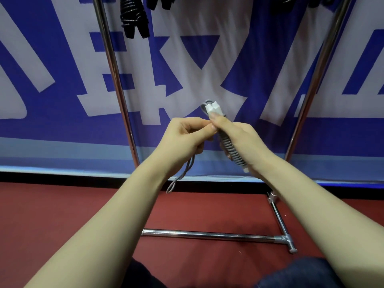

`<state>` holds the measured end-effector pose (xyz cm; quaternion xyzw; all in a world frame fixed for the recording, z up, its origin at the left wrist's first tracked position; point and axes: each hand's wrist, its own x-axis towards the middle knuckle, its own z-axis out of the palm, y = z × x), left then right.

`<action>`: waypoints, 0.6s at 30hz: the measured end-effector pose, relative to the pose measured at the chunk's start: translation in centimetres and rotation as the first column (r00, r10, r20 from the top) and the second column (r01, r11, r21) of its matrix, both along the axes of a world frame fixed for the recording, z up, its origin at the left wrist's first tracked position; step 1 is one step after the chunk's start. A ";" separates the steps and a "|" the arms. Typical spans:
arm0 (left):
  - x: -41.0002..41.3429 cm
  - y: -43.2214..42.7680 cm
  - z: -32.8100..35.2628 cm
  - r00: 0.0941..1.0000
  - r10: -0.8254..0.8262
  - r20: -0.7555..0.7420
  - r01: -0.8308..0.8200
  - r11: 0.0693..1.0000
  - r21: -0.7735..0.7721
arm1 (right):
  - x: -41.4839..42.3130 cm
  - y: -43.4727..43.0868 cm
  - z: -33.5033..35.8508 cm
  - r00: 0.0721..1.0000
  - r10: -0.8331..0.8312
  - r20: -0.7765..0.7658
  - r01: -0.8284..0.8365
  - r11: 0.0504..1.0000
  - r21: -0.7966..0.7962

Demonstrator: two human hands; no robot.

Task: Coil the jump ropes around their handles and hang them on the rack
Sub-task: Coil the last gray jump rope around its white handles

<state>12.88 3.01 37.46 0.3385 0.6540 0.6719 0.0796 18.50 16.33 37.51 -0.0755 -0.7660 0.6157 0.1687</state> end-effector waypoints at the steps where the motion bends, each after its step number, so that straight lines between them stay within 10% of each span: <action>1: 0.0 -0.1 0.1 1.000 -0.006 -0.011 0.006 1.000 0.003 | 0.0 0.1 0.1 1.000 0.024 0.004 -0.023 0.999 -0.039; 11: -1.3 -1.5 0.2 0.985 -0.135 -0.108 0.123 0.987 -0.107 | 0.8 0.3 -0.3 0.921 0.356 0.159 -0.269 0.875 -0.403; 18: -0.9 -1.1 0.4 0.952 -0.304 -0.025 0.300 0.948 -0.107 | 1.3 1.0 -0.2 0.706 0.705 0.066 -0.515 0.575 -0.636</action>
